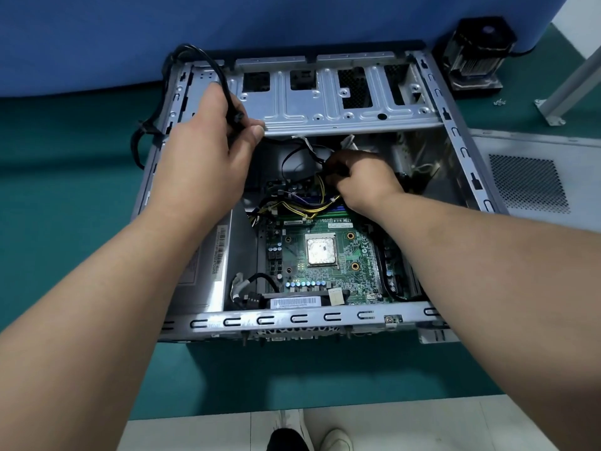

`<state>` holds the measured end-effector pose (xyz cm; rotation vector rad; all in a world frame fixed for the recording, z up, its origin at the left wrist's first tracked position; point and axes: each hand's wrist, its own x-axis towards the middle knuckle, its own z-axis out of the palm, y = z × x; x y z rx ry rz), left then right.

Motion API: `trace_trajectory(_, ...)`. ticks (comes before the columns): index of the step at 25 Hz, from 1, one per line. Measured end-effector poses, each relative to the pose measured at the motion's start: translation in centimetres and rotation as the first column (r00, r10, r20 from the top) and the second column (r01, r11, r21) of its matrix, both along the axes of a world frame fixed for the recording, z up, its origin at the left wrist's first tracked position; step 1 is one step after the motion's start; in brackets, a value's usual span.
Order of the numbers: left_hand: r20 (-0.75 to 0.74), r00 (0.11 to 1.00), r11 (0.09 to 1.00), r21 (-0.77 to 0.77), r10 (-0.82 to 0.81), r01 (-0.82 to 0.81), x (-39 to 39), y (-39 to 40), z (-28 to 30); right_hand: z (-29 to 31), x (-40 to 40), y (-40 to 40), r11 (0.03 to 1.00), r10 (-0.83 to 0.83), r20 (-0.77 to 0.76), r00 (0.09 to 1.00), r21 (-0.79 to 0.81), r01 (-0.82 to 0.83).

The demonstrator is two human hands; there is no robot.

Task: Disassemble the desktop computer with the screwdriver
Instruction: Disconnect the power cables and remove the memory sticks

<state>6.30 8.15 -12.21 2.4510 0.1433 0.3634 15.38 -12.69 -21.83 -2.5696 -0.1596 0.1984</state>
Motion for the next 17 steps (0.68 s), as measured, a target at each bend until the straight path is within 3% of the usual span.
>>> trace_trajectory(5,0.003,1.0,1.0,0.004,0.005,-0.005,0.0,-0.02,0.03,0.1,-0.01,0.12,0.998,0.036,0.009,0.999,-0.056,-0.035)
trace_trajectory(13,0.001,1.0,1.0,0.016,0.008,-0.008,0.0,-0.12,0.2,0.45,-0.37,0.49,0.948,0.153,0.099,0.983,-0.296,-0.117)
trace_trajectory(17,0.002,1.0,1.0,0.02,0.009,-0.009,0.08,-0.06,0.17,0.53,-0.18,0.63,0.947,0.14,0.085,0.986,-0.303,-0.108)
